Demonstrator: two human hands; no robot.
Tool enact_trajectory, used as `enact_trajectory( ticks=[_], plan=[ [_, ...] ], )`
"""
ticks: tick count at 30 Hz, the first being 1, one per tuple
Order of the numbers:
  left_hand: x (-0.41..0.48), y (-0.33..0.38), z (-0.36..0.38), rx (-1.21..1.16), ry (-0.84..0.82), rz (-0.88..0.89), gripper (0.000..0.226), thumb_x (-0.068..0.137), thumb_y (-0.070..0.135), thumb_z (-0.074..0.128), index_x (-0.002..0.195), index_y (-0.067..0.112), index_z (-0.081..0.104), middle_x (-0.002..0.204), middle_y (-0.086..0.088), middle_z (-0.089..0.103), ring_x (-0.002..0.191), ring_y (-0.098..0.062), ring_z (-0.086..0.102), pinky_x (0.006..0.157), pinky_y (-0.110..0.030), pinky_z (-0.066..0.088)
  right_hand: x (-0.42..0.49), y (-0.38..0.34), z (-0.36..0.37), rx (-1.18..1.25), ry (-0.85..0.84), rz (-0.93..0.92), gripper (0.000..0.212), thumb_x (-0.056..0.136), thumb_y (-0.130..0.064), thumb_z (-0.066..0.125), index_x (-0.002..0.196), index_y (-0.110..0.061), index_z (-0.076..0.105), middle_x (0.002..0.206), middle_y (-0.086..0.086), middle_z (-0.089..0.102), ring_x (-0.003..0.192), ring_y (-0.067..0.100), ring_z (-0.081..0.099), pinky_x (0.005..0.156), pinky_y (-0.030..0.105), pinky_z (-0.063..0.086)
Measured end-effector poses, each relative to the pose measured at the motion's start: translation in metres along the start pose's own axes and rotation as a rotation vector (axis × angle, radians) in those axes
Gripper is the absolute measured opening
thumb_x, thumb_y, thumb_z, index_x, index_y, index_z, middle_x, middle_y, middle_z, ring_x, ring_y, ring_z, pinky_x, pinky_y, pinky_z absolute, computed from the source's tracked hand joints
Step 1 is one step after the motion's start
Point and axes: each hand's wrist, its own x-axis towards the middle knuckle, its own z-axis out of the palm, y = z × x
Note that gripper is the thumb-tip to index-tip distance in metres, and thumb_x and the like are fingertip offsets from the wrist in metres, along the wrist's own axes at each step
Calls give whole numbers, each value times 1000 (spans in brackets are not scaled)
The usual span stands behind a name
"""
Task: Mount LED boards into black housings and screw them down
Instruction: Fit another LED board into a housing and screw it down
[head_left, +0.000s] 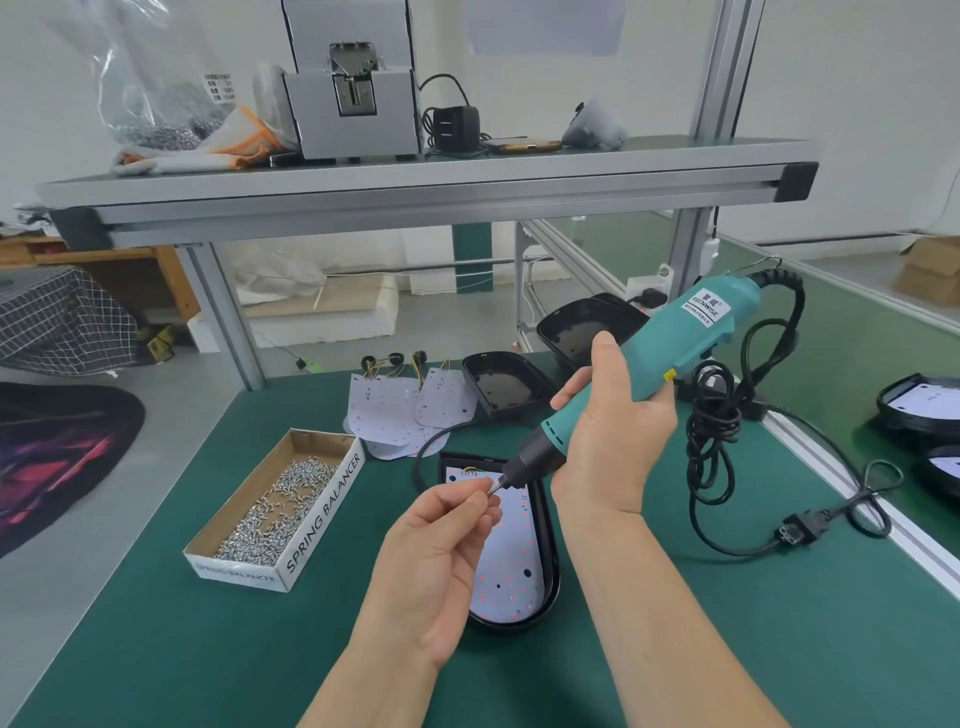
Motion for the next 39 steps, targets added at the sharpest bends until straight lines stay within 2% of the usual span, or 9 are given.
enact_trajectory(
  ticks=[7,11,13,17,22,25,27,31,39],
  plan=[
    [0,-5,1,84,-10,92,12,76,4,71,81,9,81,85,-12,73,73,-14,71,66,-16,56,10,9,-6,26,114,117,14,91,-25,67,96,-19,55,53,0,53,45,16,51,54,27,45],
    [3,-3,-6,86,-59,1,51,66,29,80,108,0,73,90,-21,73,78,-23,73,70,-22,59,15,8,-6,49,101,122,15,91,-23,67,98,-17,54,53,0,53,45,17,50,55,27,45],
    [8,3,-13,114,17,-29,58,70,46,76,104,-1,73,83,-20,72,69,-22,71,60,-22,58,18,6,-7,48,82,113,15,91,-23,66,97,-17,54,54,0,53,46,16,50,53,27,45],
    [35,17,-42,394,315,5,47,89,51,66,89,4,68,54,2,46,41,-9,34,35,-19,25,21,7,-12,-2,27,52,15,91,-22,66,89,-17,52,53,0,53,44,16,49,47,24,43],
    [52,5,-43,1059,243,-74,61,75,64,75,61,17,39,60,3,36,59,-18,33,58,-32,22,9,24,-21,-153,-105,-41,20,88,-20,68,82,-17,49,51,1,51,40,15,46,45,21,41],
    [57,-4,-35,1040,142,-194,54,60,49,81,81,1,65,83,-17,72,69,-20,54,68,-30,41,-1,33,-27,-243,-177,-99,20,84,-23,70,79,-17,51,52,3,52,40,17,48,45,20,42],
    [61,-6,-33,971,147,-201,64,55,37,73,100,-8,69,109,-23,72,81,-26,65,79,-34,50,-7,39,-32,-274,-217,-115,19,84,-25,70,79,-17,54,54,5,53,41,20,50,47,21,43],
    [60,-10,-35,918,135,-187,57,55,33,72,101,-1,73,104,-17,75,101,-34,71,98,-46,54,-16,48,-35,-309,-229,-96,23,83,-29,71,80,-13,54,57,18,52,47,26,51,51,29,45],
    [59,-10,-34,907,130,-181,59,56,33,71,103,-2,72,107,-18,74,106,-37,69,100,-52,52,-23,59,-35,-367,-227,-100,32,83,-30,70,83,-3,52,65,28,53,54,38,52,54,35,47]
  ],
)
